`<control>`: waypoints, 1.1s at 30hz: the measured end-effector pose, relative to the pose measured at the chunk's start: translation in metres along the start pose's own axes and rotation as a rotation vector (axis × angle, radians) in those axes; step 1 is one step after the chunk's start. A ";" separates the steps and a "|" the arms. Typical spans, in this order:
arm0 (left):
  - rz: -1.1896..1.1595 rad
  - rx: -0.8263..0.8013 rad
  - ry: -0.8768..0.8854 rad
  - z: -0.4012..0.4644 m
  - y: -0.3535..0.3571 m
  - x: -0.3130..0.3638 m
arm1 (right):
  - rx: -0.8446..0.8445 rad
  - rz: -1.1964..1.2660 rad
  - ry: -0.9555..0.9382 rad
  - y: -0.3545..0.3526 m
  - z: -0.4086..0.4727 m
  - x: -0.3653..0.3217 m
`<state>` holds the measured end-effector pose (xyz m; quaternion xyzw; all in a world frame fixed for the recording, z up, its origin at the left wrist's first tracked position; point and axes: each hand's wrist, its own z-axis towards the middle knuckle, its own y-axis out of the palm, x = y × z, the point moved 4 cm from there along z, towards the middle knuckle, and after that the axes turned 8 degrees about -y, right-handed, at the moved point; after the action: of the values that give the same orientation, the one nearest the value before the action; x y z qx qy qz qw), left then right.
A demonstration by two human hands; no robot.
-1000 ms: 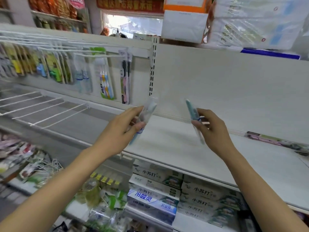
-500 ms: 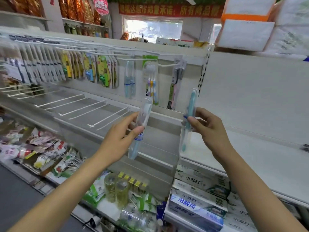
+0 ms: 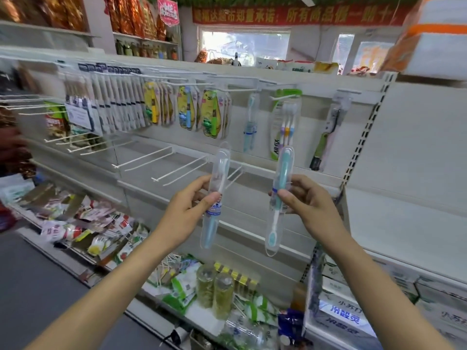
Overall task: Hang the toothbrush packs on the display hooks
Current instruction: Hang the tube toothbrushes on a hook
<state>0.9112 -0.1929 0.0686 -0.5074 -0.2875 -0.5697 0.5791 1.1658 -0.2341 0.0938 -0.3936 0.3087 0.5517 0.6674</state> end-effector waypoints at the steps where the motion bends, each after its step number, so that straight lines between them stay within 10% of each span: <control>1: -0.012 0.004 -0.010 0.003 -0.005 -0.001 | -0.004 -0.004 0.004 0.006 0.001 0.002; 33: -0.283 -0.105 0.108 0.133 -0.053 -0.005 | 0.237 -0.152 0.058 0.050 0.030 0.017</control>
<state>0.8921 -0.0610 0.1203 -0.4600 -0.2946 -0.6862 0.4804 1.1193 -0.1962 0.0853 -0.3497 0.3602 0.4478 0.7399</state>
